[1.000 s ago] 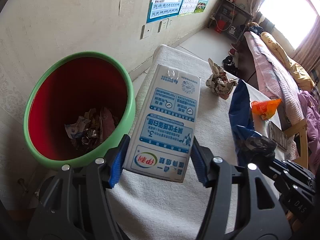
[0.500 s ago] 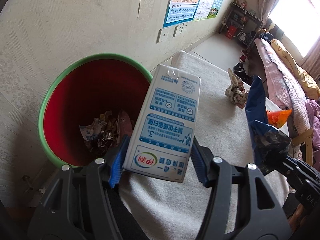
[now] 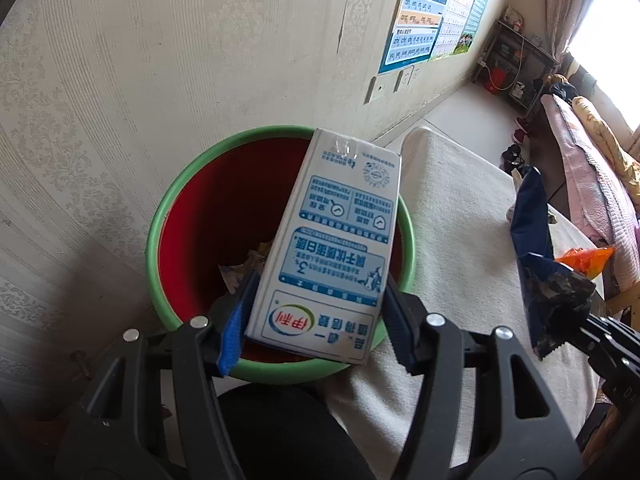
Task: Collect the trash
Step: 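Carry the milk carton and Oreo wrapper over the red bucket with both grippers, then open the left gripper to drop the milk carton while the right drops the Oreo wrapper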
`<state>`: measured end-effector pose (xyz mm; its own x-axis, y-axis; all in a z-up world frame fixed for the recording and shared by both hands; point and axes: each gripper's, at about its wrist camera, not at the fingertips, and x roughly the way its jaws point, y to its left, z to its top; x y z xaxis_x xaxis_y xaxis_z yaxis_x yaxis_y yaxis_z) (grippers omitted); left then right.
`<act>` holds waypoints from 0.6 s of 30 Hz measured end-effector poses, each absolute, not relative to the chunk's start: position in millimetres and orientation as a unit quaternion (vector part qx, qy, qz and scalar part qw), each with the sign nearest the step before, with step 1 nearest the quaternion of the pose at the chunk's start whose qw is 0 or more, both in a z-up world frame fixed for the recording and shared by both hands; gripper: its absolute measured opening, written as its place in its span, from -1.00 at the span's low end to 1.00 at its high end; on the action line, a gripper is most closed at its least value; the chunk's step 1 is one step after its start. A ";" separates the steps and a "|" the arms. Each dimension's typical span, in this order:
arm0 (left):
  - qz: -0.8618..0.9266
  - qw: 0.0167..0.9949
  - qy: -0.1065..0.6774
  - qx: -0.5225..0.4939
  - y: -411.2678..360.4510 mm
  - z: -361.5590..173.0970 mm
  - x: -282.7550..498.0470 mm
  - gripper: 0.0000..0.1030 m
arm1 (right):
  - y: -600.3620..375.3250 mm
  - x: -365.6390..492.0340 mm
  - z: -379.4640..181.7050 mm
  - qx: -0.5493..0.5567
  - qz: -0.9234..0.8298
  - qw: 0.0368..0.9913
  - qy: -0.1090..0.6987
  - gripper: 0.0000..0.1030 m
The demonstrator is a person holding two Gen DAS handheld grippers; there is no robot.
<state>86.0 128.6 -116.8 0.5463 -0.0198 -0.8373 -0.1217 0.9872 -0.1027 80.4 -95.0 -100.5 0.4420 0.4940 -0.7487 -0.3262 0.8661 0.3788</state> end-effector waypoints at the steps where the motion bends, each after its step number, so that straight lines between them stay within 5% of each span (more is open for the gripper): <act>1: 0.031 0.876 0.476 -0.076 132.1 -116.9 86.4 0.10 | -91.5 82.9 -100.8 0.089 0.245 0.844 0.470 -0.76; 13: 0.075 0.873 0.473 -0.089 170.0 -119.2 86.3 0.10 | -31.8 109.9 -95.0 0.063 0.296 0.827 0.473 -0.66; 15: 0.087 0.872 0.473 -0.091 176.5 -119.5 85.6 0.34 | -26.1 112.3 -90.9 0.063 0.303 0.828 0.468 -0.15; 18: 0.096 0.873 0.468 -0.096 180.4 -119.1 82.7 0.45 | -38.6 113.0 -88.2 0.060 0.287 0.840 0.456 0.08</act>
<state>82.7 180.4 -119.1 0.5443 0.0769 -0.8354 -0.2570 0.9632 -0.0788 113.0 -38.6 -88.2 0.4196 0.5380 -0.7311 -0.4284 0.8275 0.3630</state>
